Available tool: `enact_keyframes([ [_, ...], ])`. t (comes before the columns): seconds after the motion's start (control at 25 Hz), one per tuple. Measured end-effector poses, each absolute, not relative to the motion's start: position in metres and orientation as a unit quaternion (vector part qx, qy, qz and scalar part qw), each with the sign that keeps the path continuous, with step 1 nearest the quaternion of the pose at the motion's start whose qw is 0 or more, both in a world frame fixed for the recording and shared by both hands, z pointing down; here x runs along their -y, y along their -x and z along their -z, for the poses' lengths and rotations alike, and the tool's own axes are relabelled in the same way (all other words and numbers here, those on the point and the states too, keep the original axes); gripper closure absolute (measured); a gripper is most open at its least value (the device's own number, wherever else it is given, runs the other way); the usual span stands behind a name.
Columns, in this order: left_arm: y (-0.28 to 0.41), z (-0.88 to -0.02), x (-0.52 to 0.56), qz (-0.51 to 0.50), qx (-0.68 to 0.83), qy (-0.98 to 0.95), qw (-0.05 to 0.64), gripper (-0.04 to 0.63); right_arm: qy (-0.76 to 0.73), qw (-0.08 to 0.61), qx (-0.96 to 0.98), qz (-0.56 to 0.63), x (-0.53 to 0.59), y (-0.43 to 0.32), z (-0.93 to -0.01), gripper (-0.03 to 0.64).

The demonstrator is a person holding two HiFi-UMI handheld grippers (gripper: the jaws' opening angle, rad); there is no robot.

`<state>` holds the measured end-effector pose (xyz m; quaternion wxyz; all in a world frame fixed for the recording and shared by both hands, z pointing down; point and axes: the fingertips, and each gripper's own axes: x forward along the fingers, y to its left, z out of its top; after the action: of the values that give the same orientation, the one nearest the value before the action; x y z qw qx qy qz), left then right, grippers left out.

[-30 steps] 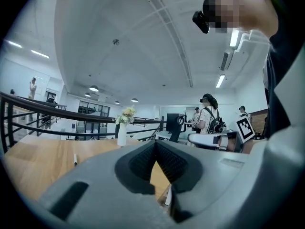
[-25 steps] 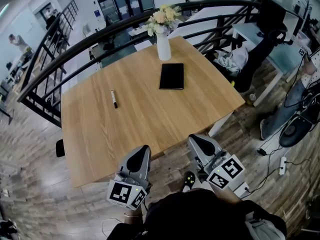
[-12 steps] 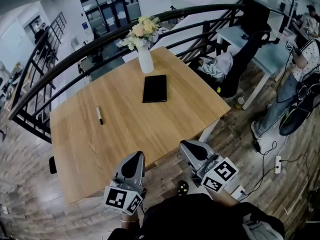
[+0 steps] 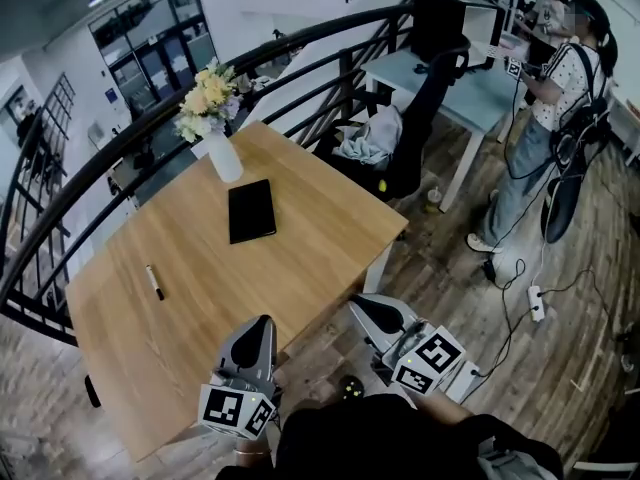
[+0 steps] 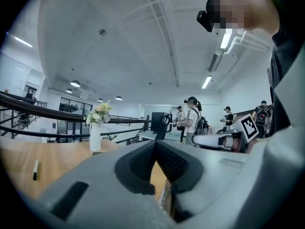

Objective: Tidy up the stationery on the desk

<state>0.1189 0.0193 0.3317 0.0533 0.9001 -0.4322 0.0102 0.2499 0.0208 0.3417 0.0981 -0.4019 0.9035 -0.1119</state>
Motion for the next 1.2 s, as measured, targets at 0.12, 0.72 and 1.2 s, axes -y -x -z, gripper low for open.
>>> enact_keyframes([
  [0.12, -0.131, -0.331, -0.01, -0.012, 0.414, -0.909, 0.05, 0.611, 0.419, 0.097, -0.897, 0.105, -0.013, -0.262, -0.341, 0.615],
  [0.72, -0.116, -0.348, 0.088, -0.021, 0.415, -0.907, 0.071, 0.603, 0.427, 0.074, -0.894, 0.114, 0.077, -0.251, -0.346, 0.615],
  [1.2, -0.073, -0.368, 0.176, -0.023, 0.447, -0.89, 0.092, 0.601, 0.409, 0.043, -0.903, 0.123, 0.167, -0.214, -0.359, 0.607],
])
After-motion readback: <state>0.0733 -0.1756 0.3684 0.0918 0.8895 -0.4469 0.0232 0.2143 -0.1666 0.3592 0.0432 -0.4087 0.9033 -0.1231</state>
